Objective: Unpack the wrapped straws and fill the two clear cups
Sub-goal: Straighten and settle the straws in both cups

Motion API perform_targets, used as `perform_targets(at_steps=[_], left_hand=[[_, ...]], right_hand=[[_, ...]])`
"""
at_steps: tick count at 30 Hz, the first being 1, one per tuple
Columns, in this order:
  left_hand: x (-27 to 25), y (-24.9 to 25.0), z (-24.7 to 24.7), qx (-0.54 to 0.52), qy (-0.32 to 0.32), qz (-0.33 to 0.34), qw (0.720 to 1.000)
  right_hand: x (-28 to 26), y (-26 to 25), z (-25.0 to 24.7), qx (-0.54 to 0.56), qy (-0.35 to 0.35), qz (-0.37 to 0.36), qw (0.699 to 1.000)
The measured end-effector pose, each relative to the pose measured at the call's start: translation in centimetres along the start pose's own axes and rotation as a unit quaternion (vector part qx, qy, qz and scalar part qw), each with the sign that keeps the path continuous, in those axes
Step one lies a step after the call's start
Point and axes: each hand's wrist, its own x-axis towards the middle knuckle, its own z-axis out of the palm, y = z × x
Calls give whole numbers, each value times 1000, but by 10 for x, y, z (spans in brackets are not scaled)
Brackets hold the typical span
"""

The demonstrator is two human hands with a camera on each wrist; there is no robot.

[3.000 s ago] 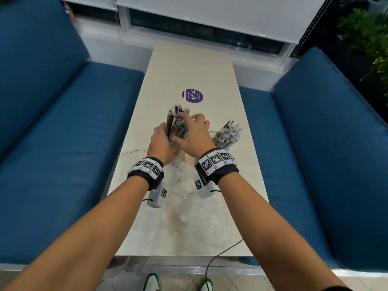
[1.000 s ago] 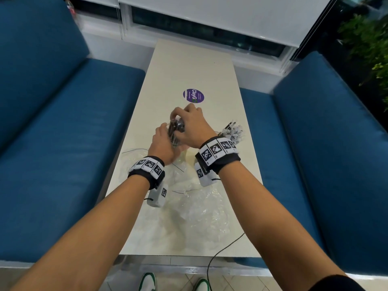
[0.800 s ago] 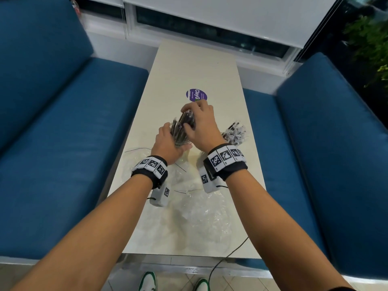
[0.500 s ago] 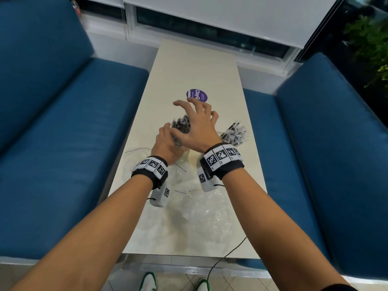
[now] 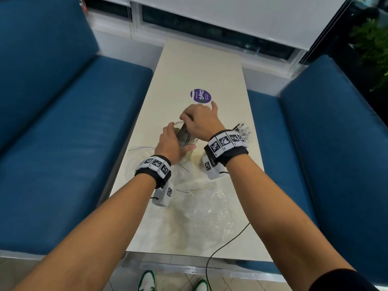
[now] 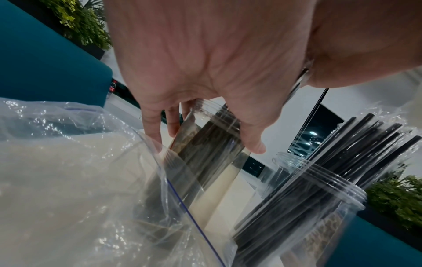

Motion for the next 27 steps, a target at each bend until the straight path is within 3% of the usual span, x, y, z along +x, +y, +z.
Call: perform_targets(at_steps=[4,6,7,10,11,15,21,27], left_hand=[[0,-1,1,2,9,-1,1000],[1,-3,2,0,11,-4,1000],[1,-3,2,1,9,-5,1000],[2,-2,2,11,-5,-8,1000],[2,-2,2,11,-6,-9,1000],[3,-1,0,10,-5,-1,1000],[0,-1,0,1,-7,-1,1000],[4,-7,1,1,-7,7,1000]], right_hand=[[-8,2,-23,122,97,17,988],[-11,5,-31,149,108,20,983],[-13,7,-34,144,79,20,986],[-20,5,-31,55,-93,22,994],[-22,1,-25,20,-115,17,993],[-24,-11,1,17,-51,-8,999],[-21,0,8,142,95,61,983],[-38,-6,12,-11,4,31,999]])
